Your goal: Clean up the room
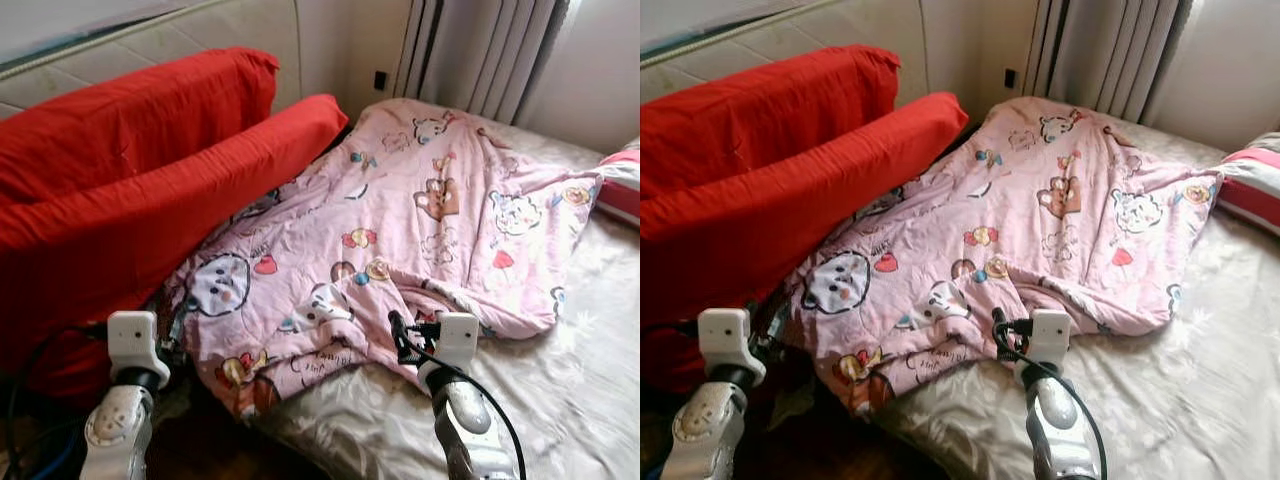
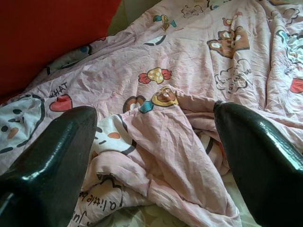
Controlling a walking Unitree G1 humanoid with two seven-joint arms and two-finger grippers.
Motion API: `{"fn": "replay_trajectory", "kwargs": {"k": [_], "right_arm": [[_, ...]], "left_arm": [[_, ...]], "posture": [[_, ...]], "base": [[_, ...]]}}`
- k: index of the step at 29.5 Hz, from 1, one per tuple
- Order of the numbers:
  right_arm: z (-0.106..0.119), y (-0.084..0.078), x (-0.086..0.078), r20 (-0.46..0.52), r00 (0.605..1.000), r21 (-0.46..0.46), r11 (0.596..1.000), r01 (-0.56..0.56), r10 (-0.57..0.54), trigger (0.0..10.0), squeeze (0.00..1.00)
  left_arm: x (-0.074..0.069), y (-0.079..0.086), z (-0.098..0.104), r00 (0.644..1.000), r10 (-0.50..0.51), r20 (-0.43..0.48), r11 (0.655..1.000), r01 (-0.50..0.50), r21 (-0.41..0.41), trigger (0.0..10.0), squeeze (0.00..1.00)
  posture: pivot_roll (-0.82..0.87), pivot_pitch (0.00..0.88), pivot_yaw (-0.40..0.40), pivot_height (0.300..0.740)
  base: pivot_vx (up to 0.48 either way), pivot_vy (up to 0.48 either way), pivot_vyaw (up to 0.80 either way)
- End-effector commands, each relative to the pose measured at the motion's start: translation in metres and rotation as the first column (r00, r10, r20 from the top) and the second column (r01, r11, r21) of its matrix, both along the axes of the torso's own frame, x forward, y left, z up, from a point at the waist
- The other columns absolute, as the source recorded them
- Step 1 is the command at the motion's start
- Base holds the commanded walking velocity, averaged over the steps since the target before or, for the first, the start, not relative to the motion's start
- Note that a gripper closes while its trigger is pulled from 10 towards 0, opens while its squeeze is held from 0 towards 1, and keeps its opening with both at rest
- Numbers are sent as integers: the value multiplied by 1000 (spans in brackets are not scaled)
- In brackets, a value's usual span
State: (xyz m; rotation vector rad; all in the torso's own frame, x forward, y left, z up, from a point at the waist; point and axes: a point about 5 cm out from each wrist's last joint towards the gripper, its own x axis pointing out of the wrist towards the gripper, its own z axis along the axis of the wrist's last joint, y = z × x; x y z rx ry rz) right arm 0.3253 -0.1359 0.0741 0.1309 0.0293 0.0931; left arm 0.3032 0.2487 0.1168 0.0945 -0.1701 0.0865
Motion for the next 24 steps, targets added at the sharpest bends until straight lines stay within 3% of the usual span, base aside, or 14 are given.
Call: {"fn": "replay_trajectory", "kwargs": {"k": [1, 7, 24], "right_arm": [[-3, 1, -3, 0, 1000, -16, 1000, -1, 1, 10000, 0], [-4, 2, -3, -15, 1000, -35, 999, -2, 1, 10000, 0], [-3, 6, -4, -3, 1000, -42, 999, -17, 17, 10000, 0]], "left_arm": [[-2, -4, -6, 1000, 0, -23, 997, -1, -81, 10000, 0], [-4, -25, -14, 998, -50, -38, 991, 45, -122, 10000, 0], [-6, -30, -12, 995, -76, -71, 992, 68, -105, 10000, 0]], "posture": [[84, 181, 6, 740], [81, 183, 3, 740], [88, 219, -4, 665]], "base": [[0, 0, 0], [0, 0, 0], [0, 0, 0]]}}
